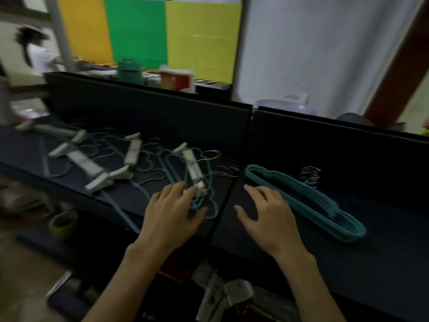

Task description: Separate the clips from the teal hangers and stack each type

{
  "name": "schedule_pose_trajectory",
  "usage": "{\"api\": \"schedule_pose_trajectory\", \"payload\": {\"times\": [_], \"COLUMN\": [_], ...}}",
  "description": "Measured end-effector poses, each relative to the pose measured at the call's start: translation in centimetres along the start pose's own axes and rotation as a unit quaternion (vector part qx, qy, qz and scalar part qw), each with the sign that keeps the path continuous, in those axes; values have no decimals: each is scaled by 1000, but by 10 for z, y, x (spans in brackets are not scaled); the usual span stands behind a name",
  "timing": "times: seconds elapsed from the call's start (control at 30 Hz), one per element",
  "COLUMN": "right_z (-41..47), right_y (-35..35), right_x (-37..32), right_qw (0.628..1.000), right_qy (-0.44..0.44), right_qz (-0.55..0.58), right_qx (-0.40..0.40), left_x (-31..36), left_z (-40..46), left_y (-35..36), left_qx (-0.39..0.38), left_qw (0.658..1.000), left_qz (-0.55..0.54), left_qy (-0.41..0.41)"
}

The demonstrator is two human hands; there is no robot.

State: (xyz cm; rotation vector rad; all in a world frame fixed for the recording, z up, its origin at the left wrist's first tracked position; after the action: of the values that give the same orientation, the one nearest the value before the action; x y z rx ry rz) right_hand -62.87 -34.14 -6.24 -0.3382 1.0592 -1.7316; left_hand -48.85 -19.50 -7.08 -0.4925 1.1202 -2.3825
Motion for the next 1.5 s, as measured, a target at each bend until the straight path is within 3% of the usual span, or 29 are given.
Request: {"api": "schedule_pose_trajectory", "payload": {"times": [0.27, 0.5, 0.8, 0.9, 1.2, 1.5], "right_z": [-23, -18, -47, -38, -3, 80], "right_y": [45, 93, 190, 209, 290, 374], "right_x": [-109, -250, -384, -409, -494, -557], "right_qw": [994, 981, 961, 960, 948, 947], "right_qy": [-54, -124, -176, -174, -208, -193], "right_qz": [96, 146, 139, 131, 133, 138], "right_qx": [-18, -22, -163, -176, -203, -214], "left_x": [-99, -228, -386, -427, -526, -641], "left_z": [-71, -119, -208, -225, -244, -168], "left_y": [-29, -63, -90, -105, -106, -97], "left_qx": [-2, 0, -35, -31, -55, -76], "left_qw": [993, 980, 963, 954, 928, 935], "left_qz": [28, 65, 99, 115, 135, 147], "left_qy": [-114, -185, -248, -274, -344, -314]}}
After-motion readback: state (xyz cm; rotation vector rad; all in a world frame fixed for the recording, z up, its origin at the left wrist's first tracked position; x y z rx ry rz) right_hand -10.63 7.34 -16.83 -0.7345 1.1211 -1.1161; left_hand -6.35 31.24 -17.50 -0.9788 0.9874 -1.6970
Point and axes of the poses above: each hand's wrist, its own z-axis towards the middle knuckle, its own y-axis out of the palm, x = y × z, the point moved 4 cm from there along z, towards the middle knuckle, and after that the axes turned 9 degrees about x, right-handed, at the moved point
